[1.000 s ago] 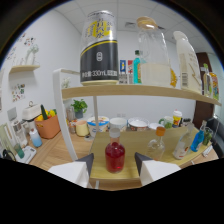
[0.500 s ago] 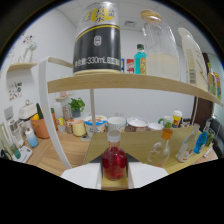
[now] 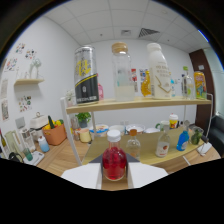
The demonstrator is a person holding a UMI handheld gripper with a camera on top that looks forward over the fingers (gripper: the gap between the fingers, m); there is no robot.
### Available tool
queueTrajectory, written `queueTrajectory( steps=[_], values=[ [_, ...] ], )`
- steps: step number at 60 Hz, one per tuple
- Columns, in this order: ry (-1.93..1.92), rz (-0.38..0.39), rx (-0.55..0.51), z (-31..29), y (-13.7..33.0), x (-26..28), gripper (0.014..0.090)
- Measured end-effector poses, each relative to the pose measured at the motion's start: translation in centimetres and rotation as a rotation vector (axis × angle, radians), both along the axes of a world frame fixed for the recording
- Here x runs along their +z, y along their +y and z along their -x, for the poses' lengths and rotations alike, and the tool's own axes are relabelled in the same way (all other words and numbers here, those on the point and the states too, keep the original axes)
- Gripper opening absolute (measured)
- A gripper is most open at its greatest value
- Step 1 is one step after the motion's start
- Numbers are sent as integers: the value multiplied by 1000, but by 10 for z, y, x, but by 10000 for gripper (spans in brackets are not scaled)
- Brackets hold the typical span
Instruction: Make me a cup of Vodka Sunrise.
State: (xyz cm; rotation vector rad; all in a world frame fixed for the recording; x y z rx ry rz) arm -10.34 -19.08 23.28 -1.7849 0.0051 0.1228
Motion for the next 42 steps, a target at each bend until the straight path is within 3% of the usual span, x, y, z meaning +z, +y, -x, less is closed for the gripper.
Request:
queueTrajectory(
  steps=[13,14,15,42],
  values=[
    [228,84,-42,-39,-26,-47,344],
    [257,87,-45,-40,-26,-47,296],
    [286,87,-50,-42,-26,-47,344],
    [1442,53,-79,-69,-9,-14,342]
  ],
)
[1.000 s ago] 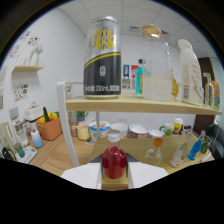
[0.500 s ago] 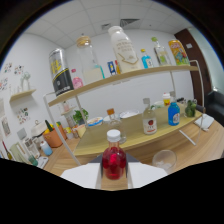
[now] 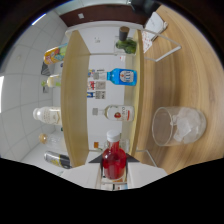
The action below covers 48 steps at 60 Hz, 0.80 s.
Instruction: Make me a cup of Vodka Sunrise.
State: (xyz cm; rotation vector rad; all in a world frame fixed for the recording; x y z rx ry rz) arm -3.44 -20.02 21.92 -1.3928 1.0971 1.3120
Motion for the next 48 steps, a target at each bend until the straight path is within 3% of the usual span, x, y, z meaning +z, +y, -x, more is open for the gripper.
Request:
queueTrajectory(
  steps=[16,28,37,48],
  values=[
    [526,-10,-60,-21,6,4,342],
    [640,-2,-98,-28,3,-2,342],
    [451,-1,-89,-23,1,5,341],
    [-223,-68,-53,-3,-5,42,341]
  ],
)
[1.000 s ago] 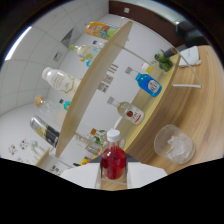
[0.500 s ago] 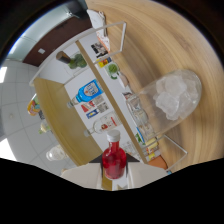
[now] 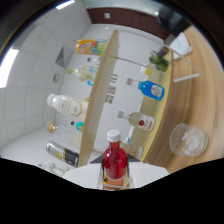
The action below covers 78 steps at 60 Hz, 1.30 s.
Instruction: Make me a cup of Vodka Sunrise.
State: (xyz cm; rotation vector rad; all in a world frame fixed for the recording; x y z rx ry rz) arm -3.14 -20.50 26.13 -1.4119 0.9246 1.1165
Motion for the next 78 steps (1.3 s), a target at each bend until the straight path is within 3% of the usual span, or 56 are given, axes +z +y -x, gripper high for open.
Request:
queueTrajectory(
  steps=[12,21,37,53,78],
  values=[
    [-818,-33,1,49,-3,1,343],
    [-1071,45,44,87,7,-67,342],
    [-1191,257,160,114,15,-187,341],
    [-1246,337,227,129,12,-234,341],
    [-1260,399,257,132,7,-244,361]
  ],
)
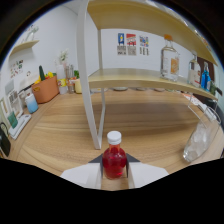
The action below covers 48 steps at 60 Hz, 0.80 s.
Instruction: Make me a cup of Vodka Sunrise.
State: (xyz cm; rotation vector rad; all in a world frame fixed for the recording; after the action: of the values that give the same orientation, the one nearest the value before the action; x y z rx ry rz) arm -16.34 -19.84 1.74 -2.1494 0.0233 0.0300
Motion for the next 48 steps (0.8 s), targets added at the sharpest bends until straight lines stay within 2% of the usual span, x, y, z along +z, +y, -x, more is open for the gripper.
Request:
queueTrajectory(
  steps=[4,13,15,16,18,20,27,35,41,48],
  values=[
    [-6,6,-2,-2,-3,-2,377],
    [-33,17,35,0,-16,-3,519],
    [-38,27,51,2,-20,-3,670],
    [-38,31,60,3,-22,-3,791],
    [-38,42,71,4,-28,-1,869],
    [-39,49,73,3,-33,3,849],
    [-19,12,77,2,-49,37,863],
    [-7,-81,108,-7,-69,97,864],
    [-28,-137,116,-31,-86,131,864],
    [-42,-168,94,-73,-105,149,865]
  ],
)
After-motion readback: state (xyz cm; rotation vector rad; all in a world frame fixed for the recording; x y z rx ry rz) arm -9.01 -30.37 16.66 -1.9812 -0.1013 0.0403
